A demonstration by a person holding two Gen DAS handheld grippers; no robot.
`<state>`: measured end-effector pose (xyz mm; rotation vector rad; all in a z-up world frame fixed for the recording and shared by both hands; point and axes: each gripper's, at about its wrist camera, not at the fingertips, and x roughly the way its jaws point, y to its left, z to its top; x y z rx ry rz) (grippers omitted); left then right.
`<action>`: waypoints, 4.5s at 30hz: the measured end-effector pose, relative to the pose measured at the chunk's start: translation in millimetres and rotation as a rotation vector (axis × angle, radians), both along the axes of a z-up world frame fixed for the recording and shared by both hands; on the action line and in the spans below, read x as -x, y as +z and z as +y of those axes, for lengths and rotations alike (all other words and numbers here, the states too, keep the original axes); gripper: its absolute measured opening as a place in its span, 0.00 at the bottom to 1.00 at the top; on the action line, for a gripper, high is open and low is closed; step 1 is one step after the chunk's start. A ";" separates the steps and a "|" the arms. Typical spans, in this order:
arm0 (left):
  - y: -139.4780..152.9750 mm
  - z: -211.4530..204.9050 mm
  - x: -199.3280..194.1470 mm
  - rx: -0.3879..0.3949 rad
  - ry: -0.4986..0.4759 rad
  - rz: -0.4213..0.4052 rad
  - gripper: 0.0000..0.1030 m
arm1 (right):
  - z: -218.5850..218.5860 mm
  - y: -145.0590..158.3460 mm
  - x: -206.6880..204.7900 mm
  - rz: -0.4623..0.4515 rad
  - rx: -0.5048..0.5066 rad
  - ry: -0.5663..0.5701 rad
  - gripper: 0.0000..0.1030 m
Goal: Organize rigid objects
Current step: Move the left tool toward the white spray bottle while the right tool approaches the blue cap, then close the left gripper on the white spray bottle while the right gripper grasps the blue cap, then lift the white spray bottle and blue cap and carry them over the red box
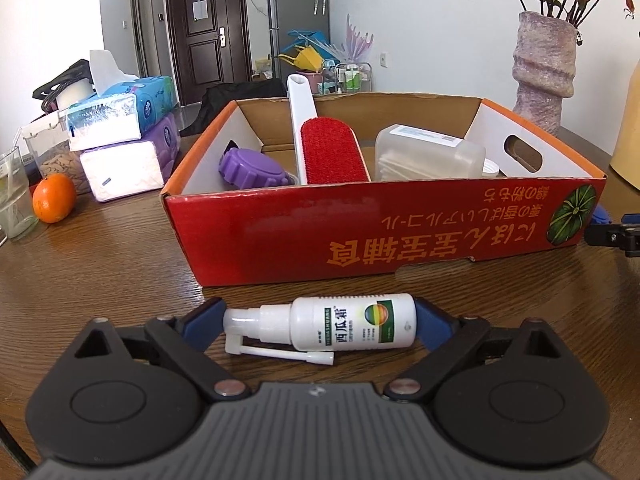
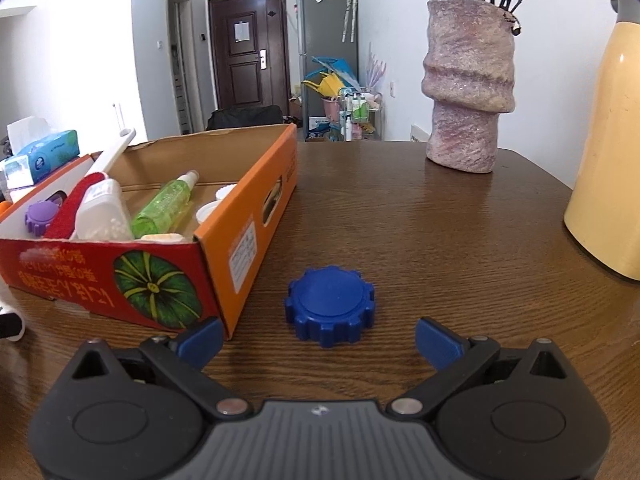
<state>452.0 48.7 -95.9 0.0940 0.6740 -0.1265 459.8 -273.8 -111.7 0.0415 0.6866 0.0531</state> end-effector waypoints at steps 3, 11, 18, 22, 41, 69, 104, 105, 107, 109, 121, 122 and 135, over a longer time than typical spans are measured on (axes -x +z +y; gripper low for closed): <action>0.0 0.2 0.5 0.008 -0.006 0.001 0.95 | 0.1 -0.4 -1.8 0.003 0.013 0.009 0.99; 0.1 0.3 1.2 0.005 0.000 0.000 0.95 | -3.0 -3.2 -7.3 0.025 0.059 0.005 0.92; 0.1 -1.4 1.6 -0.002 0.002 -0.003 0.95 | -7.6 -2.9 -16.7 0.018 0.032 0.020 0.80; 0.0 -1.6 1.7 -0.004 0.003 -0.004 0.95 | -7.8 -2.3 -20.6 0.008 0.015 0.037 0.64; 2.7 -4.6 9.0 -0.021 0.010 -0.032 0.95 | -3.2 5.8 2.5 -0.072 0.036 -0.003 0.51; 15.4 -13.2 65.6 -0.010 0.068 -0.097 0.95 | 27.7 20.6 77.6 -0.164 0.025 0.017 0.51; 62.0 -19.5 102.1 0.067 0.177 -0.220 0.95 | 89.9 54.9 126.9 -0.311 -0.063 0.135 0.51; 64.4 -19.3 101.0 0.071 0.178 -0.224 0.95 | 90.6 56.7 126.0 -0.314 -0.063 0.134 0.51; 68.8 -18.6 98.2 0.072 0.187 -0.228 0.95 | 91.5 59.7 123.8 -0.318 -0.064 0.130 0.51; 72.2 -18.1 95.5 0.075 0.192 -0.233 0.95 | 92.6 62.6 121.6 -0.323 -0.064 0.128 0.51; 88.7 -12.5 73.8 0.099 0.221 -0.262 0.95 | 101.7 77.2 100.6 -0.356 -0.060 0.116 0.51; 89.1 -12.6 71.7 0.100 0.221 -0.264 0.95 | 102.0 77.5 98.5 -0.357 -0.062 0.114 0.51; 89.7 -11.0 37.9 0.123 0.252 -0.261 0.95 | 104.8 78.0 65.9 -0.366 -0.071 0.094 0.51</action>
